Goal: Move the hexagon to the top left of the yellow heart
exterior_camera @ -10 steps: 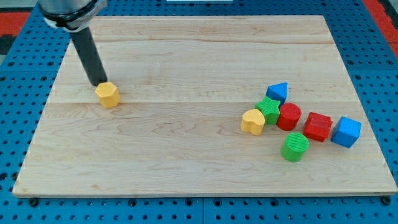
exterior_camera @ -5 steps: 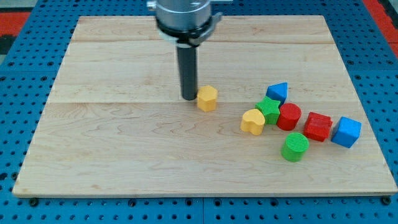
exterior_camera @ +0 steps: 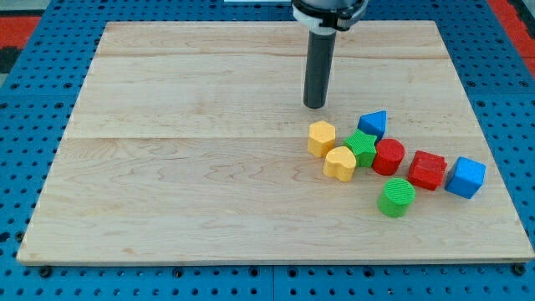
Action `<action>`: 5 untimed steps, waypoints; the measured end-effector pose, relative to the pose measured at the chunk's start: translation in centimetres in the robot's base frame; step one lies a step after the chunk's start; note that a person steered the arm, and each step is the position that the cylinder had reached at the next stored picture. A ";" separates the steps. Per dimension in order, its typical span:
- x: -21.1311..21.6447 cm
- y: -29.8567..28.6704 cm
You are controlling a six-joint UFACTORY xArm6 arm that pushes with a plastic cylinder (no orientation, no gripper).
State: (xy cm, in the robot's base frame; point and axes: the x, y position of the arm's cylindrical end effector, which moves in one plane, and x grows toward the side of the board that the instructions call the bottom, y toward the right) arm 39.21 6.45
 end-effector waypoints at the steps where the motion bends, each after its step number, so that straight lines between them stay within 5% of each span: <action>1: 1.3 0.0; 5: 3.7 6.0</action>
